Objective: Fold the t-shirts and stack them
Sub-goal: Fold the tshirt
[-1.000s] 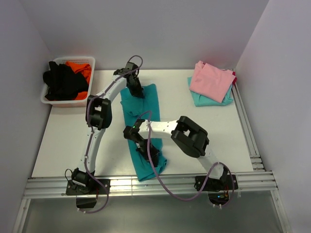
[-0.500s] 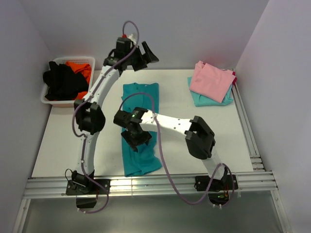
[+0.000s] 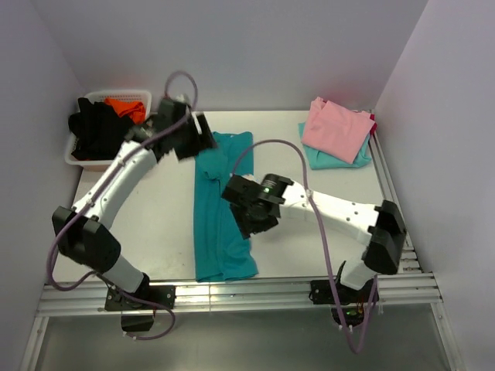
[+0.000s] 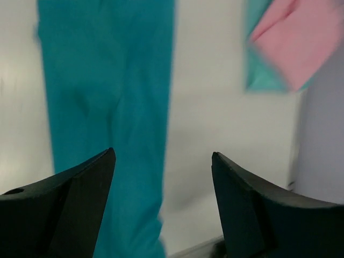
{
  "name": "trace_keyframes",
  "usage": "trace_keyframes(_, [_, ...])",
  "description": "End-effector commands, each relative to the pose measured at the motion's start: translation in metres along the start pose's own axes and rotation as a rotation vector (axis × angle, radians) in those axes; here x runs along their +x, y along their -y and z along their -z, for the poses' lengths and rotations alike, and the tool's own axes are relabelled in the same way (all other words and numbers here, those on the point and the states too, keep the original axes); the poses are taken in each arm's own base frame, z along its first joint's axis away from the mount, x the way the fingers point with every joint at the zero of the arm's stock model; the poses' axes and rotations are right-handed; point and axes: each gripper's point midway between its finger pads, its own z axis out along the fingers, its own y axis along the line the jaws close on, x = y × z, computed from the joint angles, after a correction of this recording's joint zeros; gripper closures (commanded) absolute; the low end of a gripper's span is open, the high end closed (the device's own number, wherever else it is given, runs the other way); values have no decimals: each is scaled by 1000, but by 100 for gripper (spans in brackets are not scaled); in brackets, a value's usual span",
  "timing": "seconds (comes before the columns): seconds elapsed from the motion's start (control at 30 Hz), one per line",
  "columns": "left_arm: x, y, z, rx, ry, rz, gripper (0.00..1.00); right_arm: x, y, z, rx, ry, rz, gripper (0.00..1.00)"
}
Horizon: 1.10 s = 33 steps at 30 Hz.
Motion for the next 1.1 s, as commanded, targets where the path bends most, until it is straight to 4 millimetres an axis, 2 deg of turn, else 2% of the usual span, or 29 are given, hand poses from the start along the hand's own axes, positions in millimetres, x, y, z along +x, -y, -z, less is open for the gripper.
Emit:
trace_keyframes(0.0, [143, -73, 16, -295, -347, -61, 24, 15, 4, -1, -123, 37, -197, 37])
trace_keyframes(0.03, [181, -95, 30, -364, -403, -44, 27, 11, -9, 2, -225, 69, -230, 37])
trace_keyframes(0.07, [200, -105, 39, -412, -420, -49, 28, 23, -2, 0, -244, 88, -256, 36])
trace_keyframes(0.1, [229, -103, 53, -413, -465, -82, 28, 27, -7, 1, -292, 90, -293, 36])
trace_keyframes(0.13, [253, -116, 71, -440, -482, -41, 28, 23, -16, 4, -367, 120, -305, 36])
trace_keyframes(0.17, [266, -118, 82, -437, -494, -25, 28, 36, -13, -1, -388, 121, -320, 36])
trace_keyframes(0.23, [292, -126, 110, -419, -508, 36, 28, 35, -21, -2, -467, 148, -367, 36])
trace_keyframes(0.27, [296, -128, 118, -404, -508, 64, 28, 48, -21, -9, -490, 123, -383, 36])
trace_keyframes(0.33, [303, -133, 136, -361, -491, 123, 28, 45, -27, -8, -545, 144, -430, 36])
trace_keyframes(0.4, [308, -137, 145, -336, -494, 147, 28, 50, -28, -11, -573, 142, -458, 35])
trace_keyframes(0.5, [324, -156, 153, -359, -527, 148, 29, 48, -26, -17, -563, 162, -494, 35])
trace_keyframes(0.53, [332, -164, 153, -373, -551, 139, 31, 48, -24, -20, -552, 160, -506, 35])
trace_keyframes(0.63, [340, -168, 151, -358, -556, 137, 34, 51, -19, -29, -507, 156, -564, 36])
trace_keyframes(0.73, [345, -170, 152, -377, -568, 167, 37, 51, -13, -30, -470, 167, -637, 37])
trace_keyframes(0.9, [344, -170, 146, -410, -560, 179, 38, 46, -4, -19, -458, 217, -730, 37])
trace_keyframes(1.07, [353, -164, 126, -383, -562, 201, 38, 52, 13, -9, -419, 252, -782, 37])
